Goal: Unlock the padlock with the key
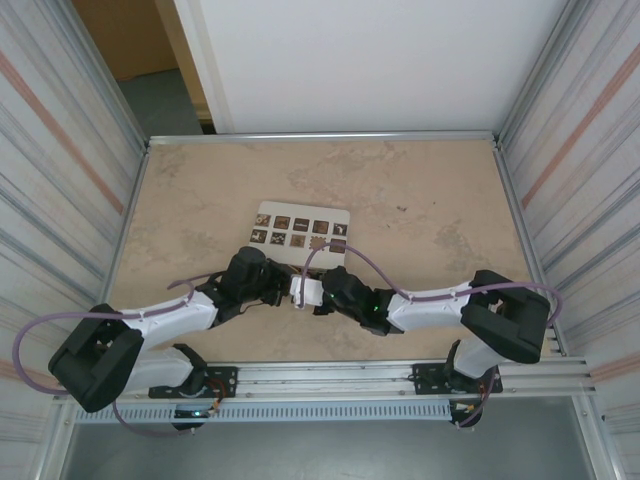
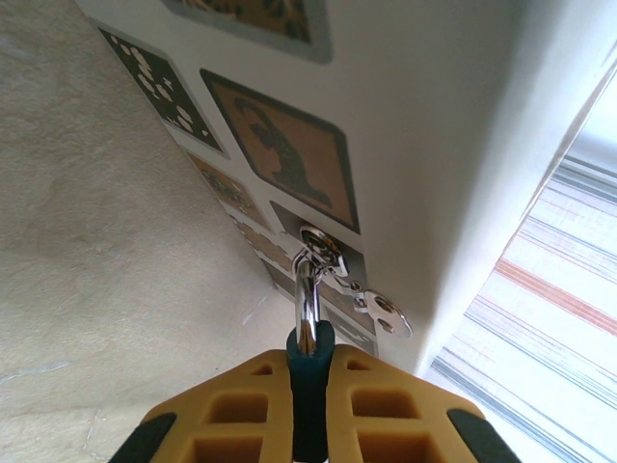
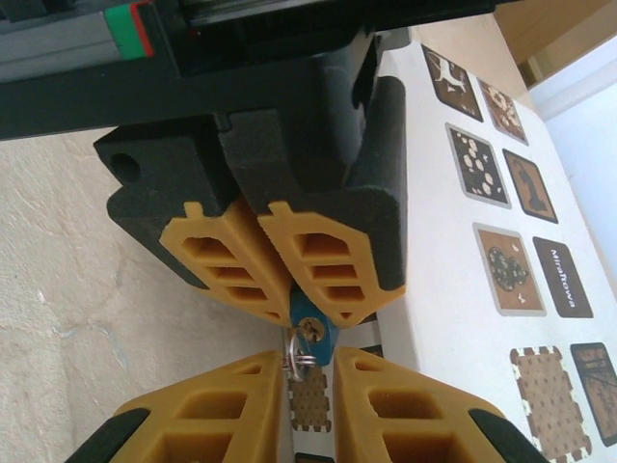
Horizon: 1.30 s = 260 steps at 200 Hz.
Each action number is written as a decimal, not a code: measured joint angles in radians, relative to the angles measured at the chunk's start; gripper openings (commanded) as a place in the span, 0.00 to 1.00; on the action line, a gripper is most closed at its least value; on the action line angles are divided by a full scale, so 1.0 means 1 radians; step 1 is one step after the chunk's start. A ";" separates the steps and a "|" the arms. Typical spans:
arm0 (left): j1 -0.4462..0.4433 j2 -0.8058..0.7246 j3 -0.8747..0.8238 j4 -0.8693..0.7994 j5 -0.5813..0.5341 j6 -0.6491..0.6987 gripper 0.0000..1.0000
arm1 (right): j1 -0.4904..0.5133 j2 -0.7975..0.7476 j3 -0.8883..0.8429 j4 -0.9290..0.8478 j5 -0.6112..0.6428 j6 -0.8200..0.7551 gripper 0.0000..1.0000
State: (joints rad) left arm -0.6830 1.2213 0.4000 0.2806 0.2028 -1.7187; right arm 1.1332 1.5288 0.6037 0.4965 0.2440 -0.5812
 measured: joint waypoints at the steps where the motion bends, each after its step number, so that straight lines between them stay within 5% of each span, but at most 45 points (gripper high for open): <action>1: 0.000 0.000 0.000 0.000 0.000 0.000 0.00 | 0.000 0.000 0.000 0.000 0.000 0.000 0.19; 163: 0.000 0.009 0.000 0.000 -0.021 0.000 0.00 | 0.006 0.066 0.033 0.010 0.027 0.016 0.17; 227: 0.000 0.011 0.000 0.001 -0.040 0.000 0.00 | 0.006 0.073 0.036 0.019 0.033 0.040 0.00; 260: -0.002 0.016 0.000 0.008 -0.043 0.000 0.00 | 0.005 0.073 0.036 0.019 0.032 0.113 0.00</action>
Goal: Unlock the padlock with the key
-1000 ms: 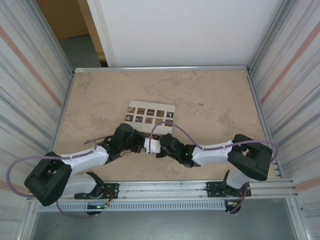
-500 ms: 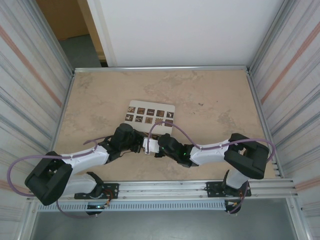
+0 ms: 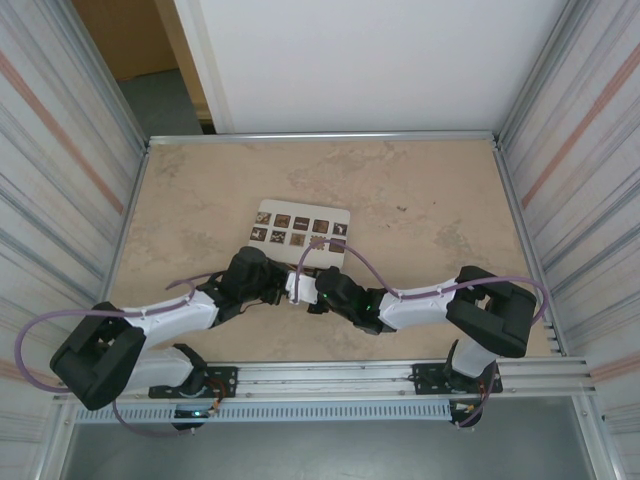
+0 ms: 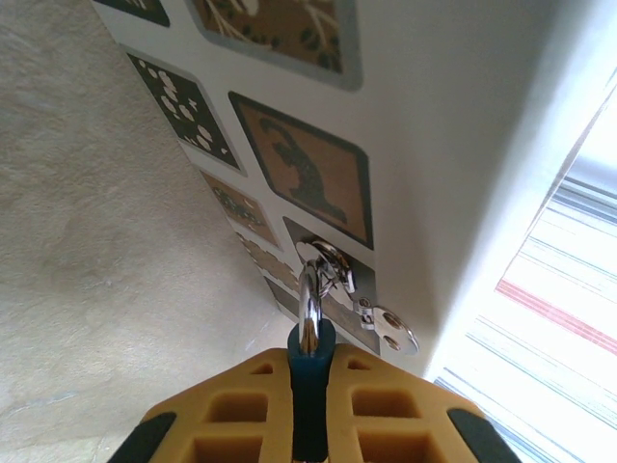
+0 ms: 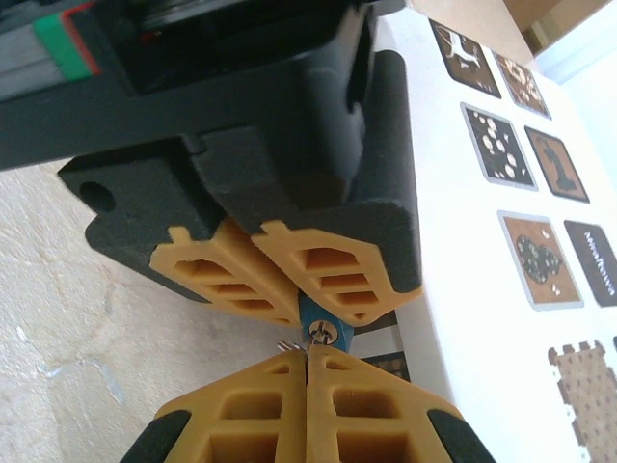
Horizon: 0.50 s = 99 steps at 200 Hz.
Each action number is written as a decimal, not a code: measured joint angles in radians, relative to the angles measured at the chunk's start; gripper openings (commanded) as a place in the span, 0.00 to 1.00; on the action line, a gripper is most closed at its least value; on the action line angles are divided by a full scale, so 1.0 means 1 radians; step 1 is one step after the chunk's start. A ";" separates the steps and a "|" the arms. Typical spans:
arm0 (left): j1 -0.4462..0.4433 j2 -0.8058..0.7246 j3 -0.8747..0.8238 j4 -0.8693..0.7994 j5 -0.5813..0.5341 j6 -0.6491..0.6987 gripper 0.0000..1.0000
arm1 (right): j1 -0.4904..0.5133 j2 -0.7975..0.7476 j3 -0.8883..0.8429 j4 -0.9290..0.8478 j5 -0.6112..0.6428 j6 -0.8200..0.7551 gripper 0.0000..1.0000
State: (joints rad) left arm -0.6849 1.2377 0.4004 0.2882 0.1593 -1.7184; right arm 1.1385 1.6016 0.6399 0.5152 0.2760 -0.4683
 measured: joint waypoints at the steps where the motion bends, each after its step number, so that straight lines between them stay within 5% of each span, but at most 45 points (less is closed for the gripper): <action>1: 0.000 0.000 0.000 0.000 0.000 0.000 0.00 | 0.000 0.000 0.000 0.000 0.000 0.003 0.00; 99: -0.036 0.040 0.004 0.057 -0.083 -0.018 0.00 | -0.086 -0.002 -0.002 0.002 -0.136 0.484 0.00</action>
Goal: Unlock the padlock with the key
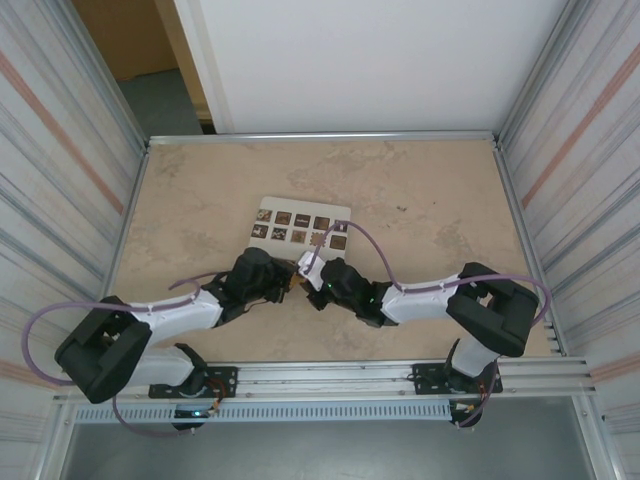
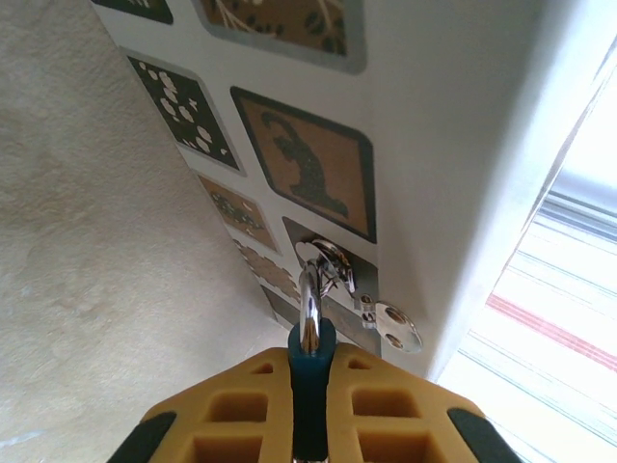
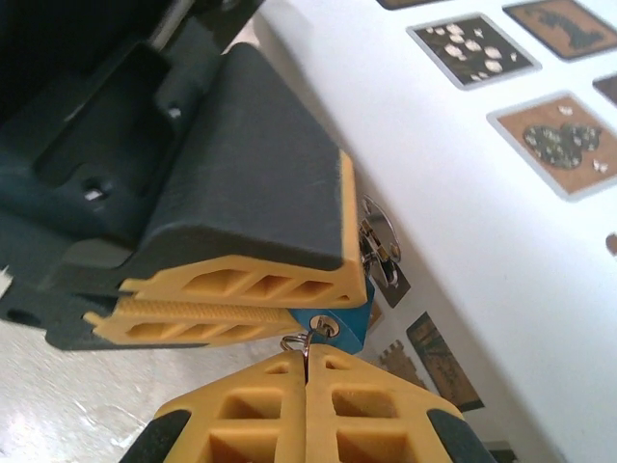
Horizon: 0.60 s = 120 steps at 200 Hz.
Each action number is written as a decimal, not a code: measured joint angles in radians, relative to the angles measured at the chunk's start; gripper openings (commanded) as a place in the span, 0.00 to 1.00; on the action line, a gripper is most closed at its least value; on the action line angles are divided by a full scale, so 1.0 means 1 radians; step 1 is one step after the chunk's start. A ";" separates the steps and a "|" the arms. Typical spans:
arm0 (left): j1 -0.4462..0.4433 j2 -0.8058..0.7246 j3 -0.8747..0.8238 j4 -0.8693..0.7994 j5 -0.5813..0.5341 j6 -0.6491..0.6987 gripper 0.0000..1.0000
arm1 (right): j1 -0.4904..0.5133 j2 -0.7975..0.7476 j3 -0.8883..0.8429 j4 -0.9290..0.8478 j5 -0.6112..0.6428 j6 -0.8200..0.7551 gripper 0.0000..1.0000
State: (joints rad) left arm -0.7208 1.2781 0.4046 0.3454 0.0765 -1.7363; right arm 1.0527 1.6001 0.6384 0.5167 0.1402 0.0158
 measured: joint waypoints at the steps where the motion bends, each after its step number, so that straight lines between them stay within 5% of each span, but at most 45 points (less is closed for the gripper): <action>1: -0.001 0.001 0.000 0.000 -0.001 -0.001 0.00 | -0.002 0.000 0.000 0.000 -0.003 0.005 0.00; 120: -0.097 0.013 0.000 0.019 -0.157 -0.055 0.00 | -0.109 -0.001 -0.076 0.122 -0.228 0.377 0.00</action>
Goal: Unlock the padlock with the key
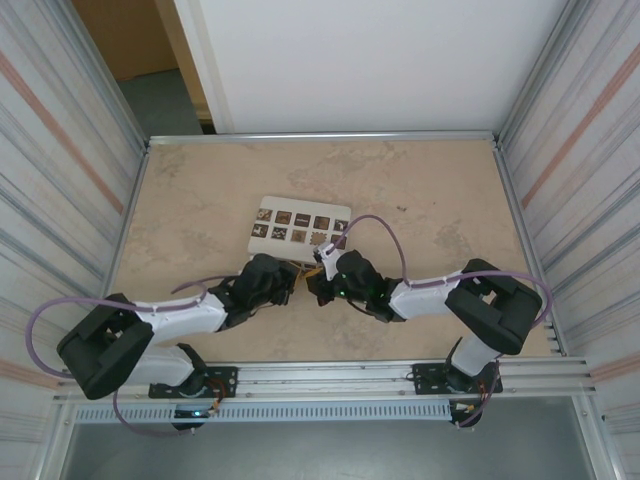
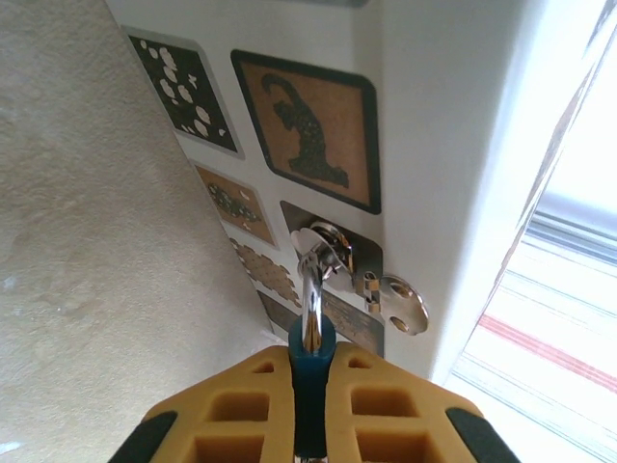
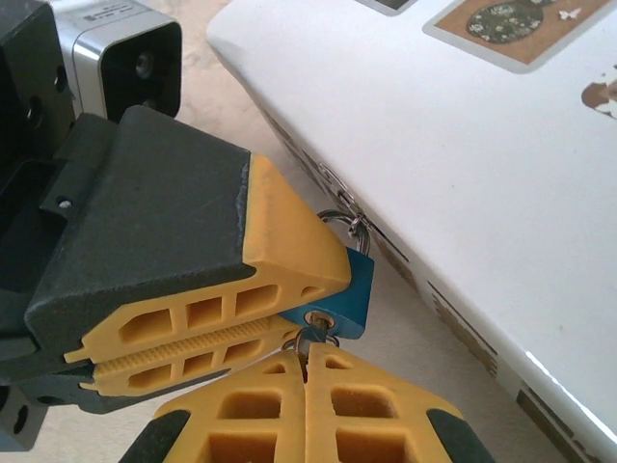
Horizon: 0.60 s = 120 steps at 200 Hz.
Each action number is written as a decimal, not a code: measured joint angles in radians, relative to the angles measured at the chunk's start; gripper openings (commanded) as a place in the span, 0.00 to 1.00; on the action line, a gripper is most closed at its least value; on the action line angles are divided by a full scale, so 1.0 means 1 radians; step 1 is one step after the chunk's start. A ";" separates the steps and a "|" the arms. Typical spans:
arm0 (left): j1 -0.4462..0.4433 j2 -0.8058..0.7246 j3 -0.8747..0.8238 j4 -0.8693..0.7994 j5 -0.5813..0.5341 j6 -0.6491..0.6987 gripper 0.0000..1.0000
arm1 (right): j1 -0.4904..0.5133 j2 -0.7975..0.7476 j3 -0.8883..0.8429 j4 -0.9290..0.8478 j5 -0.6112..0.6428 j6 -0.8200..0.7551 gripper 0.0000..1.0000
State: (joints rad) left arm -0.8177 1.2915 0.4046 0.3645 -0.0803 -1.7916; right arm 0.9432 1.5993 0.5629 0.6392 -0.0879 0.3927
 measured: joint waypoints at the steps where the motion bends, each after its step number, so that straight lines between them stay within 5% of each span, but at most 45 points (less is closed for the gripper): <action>1: -0.001 0.000 0.000 0.000 -0.001 -0.001 0.00 | -0.001 0.000 -0.001 0.001 -0.002 0.002 0.00; 90: -0.063 0.000 0.000 -0.002 -0.070 -0.046 0.00 | -0.061 -0.015 -0.053 0.053 -0.142 0.098 0.00; 120: -0.082 -0.001 0.000 0.004 -0.051 -0.057 0.00 | -0.061 -0.069 -0.081 0.015 -0.141 0.075 0.22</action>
State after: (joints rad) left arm -0.8997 1.2907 0.4049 0.3683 -0.1314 -1.8484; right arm 0.8818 1.5307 0.4816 0.6544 -0.2291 0.4675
